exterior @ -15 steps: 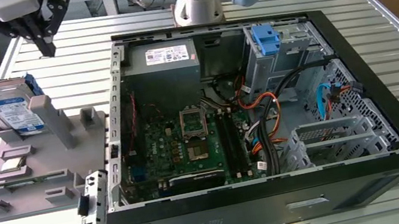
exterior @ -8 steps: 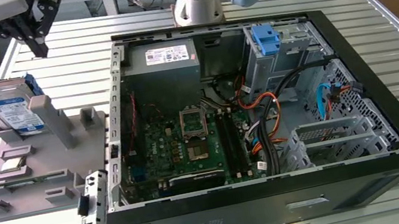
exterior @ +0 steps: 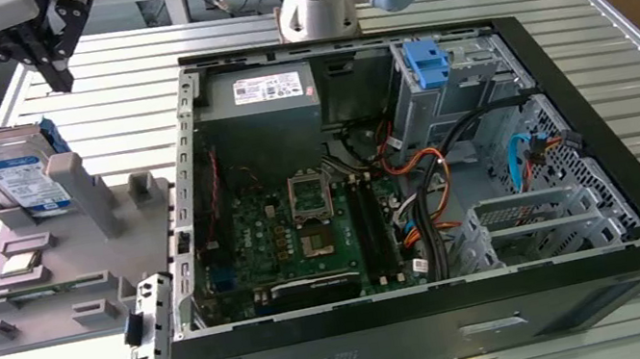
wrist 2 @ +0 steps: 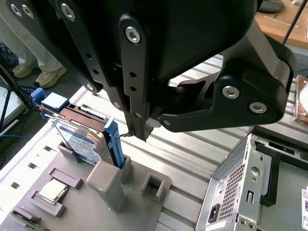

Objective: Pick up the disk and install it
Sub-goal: 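Reach for the disk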

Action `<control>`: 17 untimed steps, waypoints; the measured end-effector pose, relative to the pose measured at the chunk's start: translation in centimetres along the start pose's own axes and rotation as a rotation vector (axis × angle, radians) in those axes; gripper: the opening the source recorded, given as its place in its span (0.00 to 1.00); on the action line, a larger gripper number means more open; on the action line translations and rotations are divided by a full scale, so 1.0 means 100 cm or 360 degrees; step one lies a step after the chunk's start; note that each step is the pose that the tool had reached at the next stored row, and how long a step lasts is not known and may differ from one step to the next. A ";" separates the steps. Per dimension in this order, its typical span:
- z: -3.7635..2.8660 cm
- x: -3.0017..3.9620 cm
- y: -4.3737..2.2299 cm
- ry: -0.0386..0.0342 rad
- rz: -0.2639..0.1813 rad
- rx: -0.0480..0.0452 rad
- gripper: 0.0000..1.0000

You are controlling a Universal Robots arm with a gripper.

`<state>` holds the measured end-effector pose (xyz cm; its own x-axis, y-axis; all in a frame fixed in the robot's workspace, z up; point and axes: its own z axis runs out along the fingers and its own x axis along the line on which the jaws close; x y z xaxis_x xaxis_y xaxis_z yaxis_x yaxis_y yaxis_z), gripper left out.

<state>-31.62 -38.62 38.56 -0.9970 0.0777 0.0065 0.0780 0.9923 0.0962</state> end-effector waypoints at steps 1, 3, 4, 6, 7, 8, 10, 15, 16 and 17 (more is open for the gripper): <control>0.0000 0.0000 0.0000 0.0000 0.0000 0.0000 0.11; 0.0000 0.0000 0.0000 0.0000 0.0000 0.0000 0.11; 0.0000 0.0000 0.0000 0.0000 0.0000 0.0000 0.11; 0.0000 0.0000 0.0000 0.0000 0.0000 0.0000 0.11; 0.0000 0.0001 0.0000 0.0000 0.0000 0.0000 0.11; 0.0000 0.0001 0.0000 0.0000 -0.0001 0.0000 0.11; 0.0000 0.0001 0.0000 0.0000 -0.0004 0.0000 0.11; 0.0003 0.0005 0.0003 0.0002 -0.0029 0.0000 0.11; 0.0004 0.0006 0.0005 0.0003 -0.0035 0.0000 0.11; 0.0004 0.0007 0.0006 0.0004 -0.0042 0.0000 0.11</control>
<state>-31.68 -38.55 38.53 -0.9987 0.0513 0.0063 0.0516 0.9940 0.0963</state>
